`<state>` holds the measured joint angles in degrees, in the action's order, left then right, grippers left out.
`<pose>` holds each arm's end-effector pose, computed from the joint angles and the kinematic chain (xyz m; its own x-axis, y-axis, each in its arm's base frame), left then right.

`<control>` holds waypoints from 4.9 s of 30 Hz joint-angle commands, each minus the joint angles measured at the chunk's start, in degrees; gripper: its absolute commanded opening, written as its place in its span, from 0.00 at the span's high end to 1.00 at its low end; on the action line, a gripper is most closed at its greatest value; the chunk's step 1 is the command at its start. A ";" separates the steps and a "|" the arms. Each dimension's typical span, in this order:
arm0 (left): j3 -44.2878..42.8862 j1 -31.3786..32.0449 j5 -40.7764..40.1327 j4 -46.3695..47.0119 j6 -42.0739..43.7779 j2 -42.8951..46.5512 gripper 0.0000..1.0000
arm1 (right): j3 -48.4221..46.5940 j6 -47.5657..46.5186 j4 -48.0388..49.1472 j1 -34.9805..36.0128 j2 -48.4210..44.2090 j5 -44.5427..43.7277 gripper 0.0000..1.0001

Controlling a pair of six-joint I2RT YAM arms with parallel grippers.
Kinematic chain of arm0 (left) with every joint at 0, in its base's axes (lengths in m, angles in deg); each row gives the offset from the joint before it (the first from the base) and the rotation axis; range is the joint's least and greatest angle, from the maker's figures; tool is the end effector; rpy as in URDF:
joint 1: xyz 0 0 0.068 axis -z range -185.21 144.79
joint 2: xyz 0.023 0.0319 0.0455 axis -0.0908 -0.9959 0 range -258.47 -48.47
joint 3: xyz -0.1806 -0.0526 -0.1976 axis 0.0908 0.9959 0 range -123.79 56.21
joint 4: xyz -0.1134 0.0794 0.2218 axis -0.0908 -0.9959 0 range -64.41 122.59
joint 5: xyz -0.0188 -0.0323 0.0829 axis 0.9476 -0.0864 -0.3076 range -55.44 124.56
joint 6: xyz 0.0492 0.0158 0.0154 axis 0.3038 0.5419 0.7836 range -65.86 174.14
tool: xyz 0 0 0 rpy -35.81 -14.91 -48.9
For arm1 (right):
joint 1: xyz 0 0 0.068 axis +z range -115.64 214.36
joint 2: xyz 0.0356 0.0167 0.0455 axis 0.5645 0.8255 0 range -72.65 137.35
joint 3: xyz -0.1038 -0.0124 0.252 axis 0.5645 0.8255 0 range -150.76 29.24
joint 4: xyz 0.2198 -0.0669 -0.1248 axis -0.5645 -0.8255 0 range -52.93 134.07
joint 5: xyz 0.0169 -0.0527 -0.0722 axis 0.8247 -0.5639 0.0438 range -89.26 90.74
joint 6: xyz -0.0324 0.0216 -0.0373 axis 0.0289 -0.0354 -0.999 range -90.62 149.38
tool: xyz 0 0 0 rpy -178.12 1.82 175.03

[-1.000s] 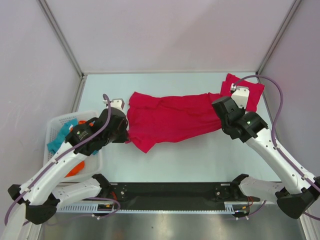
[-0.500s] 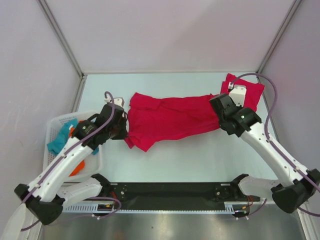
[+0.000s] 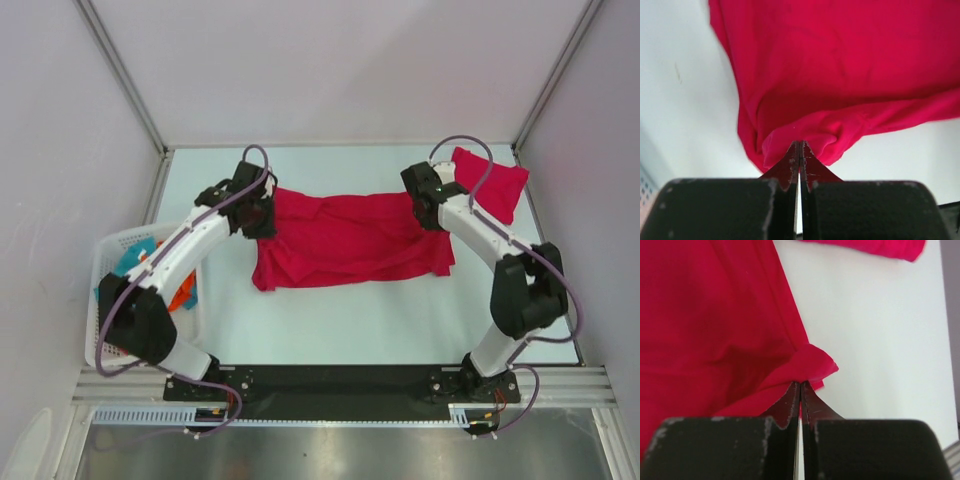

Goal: Fold and stack the t-shirts

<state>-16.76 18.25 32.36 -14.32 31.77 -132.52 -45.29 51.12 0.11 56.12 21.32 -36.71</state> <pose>0.2783 -0.1193 0.2950 -0.8637 -0.0399 -0.5025 0.0545 0.9836 -0.1717 0.3192 0.1040 0.2604 -0.7869 0.0026 -0.6171 0.2691 0.9014 -0.3393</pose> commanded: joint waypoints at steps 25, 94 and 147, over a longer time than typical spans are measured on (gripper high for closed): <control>-8.24 -8.87 7.47 5.70 4.09 -16.05 1.00 | -12.84 -1.17 7.67 -5.59 19.49 0.98 0.99; 18.30 1.32 2.37 11.85 -0.13 -0.85 0.84 | 3.15 2.52 3.62 1.88 3.68 -4.82 0.66; 11.27 -4.39 -10.27 -4.06 5.76 7.50 1.00 | 12.55 6.83 7.84 1.45 7.99 -2.54 1.00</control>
<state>-3.60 14.43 25.65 -16.84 36.27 -126.66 -33.81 56.10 6.80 57.85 31.13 -37.35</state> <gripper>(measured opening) 0.023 0.010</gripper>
